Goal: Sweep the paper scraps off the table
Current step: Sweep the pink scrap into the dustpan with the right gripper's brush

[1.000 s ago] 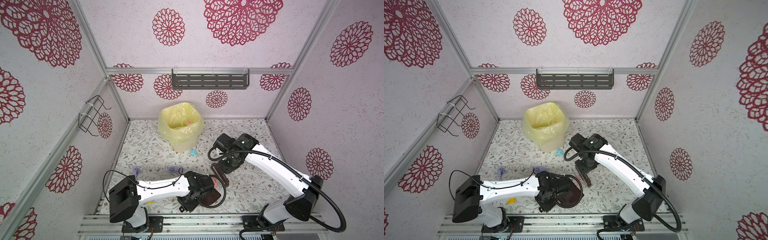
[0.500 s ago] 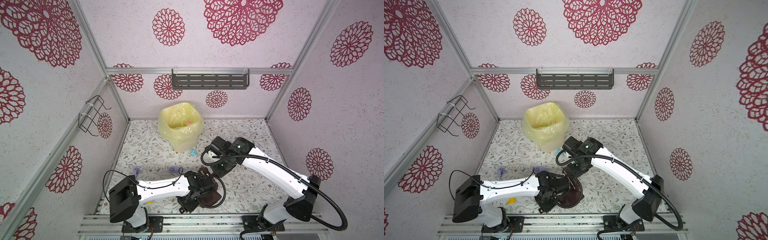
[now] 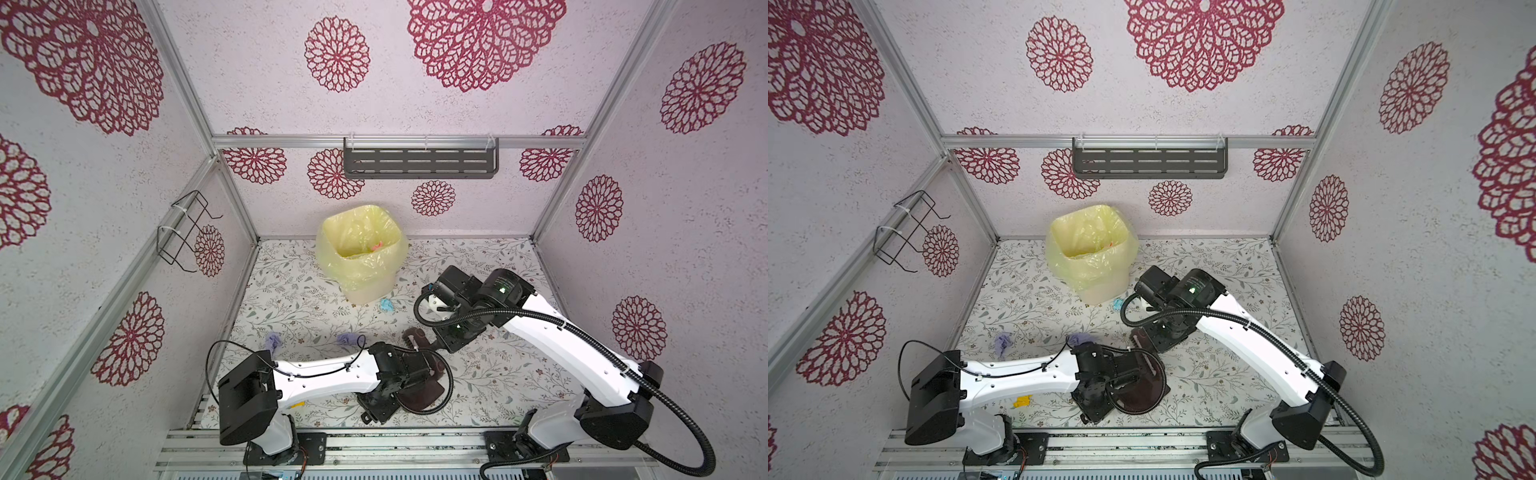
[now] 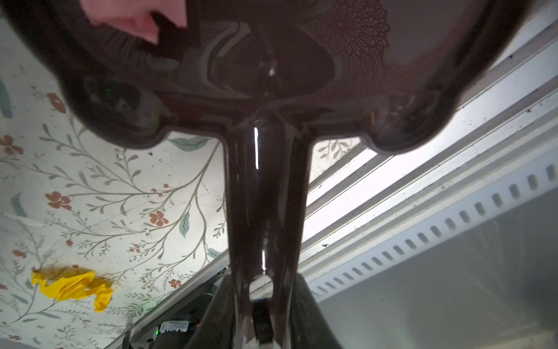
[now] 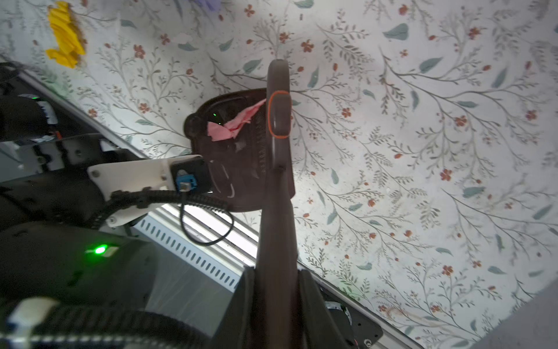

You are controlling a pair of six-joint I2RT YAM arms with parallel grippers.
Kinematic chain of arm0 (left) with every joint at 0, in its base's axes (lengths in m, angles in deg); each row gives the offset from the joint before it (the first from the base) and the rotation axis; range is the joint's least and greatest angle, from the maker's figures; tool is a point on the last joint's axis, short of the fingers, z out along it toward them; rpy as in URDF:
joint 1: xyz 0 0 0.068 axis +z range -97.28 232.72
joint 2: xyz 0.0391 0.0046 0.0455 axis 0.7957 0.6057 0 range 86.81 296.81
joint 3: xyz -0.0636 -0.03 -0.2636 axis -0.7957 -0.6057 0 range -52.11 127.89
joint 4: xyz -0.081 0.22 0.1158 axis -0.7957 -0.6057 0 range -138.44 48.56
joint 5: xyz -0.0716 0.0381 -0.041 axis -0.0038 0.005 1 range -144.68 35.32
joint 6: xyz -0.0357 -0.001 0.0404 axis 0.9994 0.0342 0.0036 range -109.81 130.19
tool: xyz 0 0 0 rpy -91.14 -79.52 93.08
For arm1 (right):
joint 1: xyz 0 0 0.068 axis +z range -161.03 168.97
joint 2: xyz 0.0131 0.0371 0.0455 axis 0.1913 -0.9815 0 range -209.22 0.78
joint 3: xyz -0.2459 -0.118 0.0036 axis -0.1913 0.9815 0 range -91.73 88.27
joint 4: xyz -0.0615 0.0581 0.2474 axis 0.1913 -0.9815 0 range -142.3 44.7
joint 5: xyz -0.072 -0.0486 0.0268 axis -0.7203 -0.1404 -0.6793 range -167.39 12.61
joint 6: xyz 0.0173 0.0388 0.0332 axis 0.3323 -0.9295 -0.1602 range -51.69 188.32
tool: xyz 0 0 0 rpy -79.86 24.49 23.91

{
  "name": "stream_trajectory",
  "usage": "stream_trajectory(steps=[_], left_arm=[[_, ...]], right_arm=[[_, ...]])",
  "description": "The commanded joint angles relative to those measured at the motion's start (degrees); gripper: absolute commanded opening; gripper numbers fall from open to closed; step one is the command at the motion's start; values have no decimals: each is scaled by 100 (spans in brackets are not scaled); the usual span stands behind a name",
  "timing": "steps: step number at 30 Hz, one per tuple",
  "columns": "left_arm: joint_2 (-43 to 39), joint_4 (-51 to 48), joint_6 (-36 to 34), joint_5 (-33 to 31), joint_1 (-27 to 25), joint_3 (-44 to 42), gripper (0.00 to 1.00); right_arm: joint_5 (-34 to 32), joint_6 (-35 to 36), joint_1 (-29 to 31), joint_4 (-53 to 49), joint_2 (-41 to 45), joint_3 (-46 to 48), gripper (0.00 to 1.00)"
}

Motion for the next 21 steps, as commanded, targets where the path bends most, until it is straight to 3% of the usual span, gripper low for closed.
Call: stream_trajectory(steps=[1,6,12,21], left_arm=[[67,166,68,-72,57,-35,0],[88,215,71,-49,54,-45,0],[85,215,94,-68,57,-53,0],[63,227,139,-83,64,-79,0]], right_arm=[[-620,-66,-73,-219,112,-134,0],[-803,133,-69,83,-271,-223,0],[-564,550,149,139,-747,-473,0],[-64,632,464,-54,-640,-431,0]])
